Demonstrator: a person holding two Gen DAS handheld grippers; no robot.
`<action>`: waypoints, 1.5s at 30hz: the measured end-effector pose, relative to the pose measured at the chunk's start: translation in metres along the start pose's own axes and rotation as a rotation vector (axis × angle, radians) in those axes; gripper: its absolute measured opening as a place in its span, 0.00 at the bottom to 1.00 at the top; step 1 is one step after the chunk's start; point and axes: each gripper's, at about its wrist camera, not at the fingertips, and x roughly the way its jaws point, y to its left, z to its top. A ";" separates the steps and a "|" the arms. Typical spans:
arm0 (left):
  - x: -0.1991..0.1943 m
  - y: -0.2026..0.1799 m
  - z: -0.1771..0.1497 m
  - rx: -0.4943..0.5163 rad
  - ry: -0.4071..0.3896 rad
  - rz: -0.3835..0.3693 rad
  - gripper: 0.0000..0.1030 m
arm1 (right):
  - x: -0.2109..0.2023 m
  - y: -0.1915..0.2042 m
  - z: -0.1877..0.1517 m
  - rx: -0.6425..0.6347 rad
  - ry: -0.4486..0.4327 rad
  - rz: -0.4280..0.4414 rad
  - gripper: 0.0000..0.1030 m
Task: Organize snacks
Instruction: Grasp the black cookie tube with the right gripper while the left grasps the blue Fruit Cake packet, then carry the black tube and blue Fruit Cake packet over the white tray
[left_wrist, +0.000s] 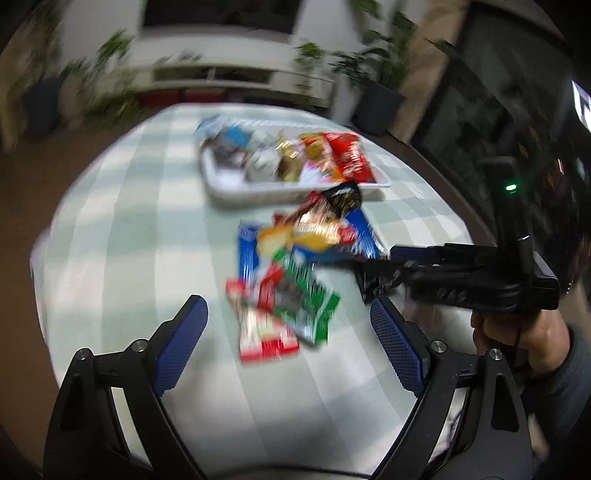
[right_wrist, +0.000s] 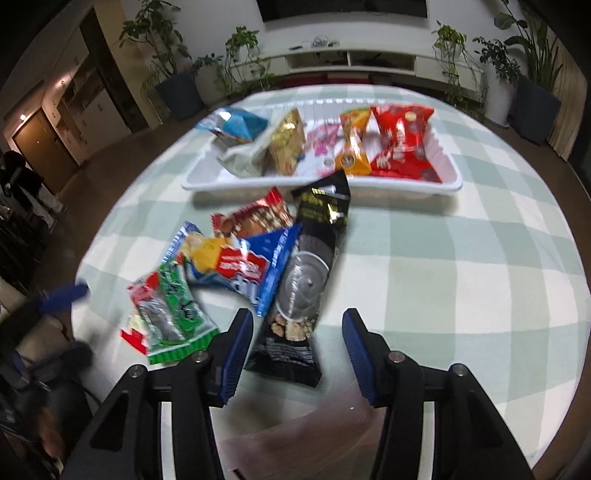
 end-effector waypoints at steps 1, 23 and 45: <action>0.001 -0.005 0.007 0.056 -0.004 0.013 0.87 | 0.003 -0.002 0.001 0.003 0.004 0.000 0.53; 0.129 -0.053 0.064 0.652 0.353 -0.041 0.56 | -0.014 -0.033 -0.001 -0.013 0.014 0.010 0.39; 0.148 -0.045 0.062 0.544 0.446 -0.030 0.27 | 0.013 -0.024 0.017 -0.085 0.048 -0.045 0.42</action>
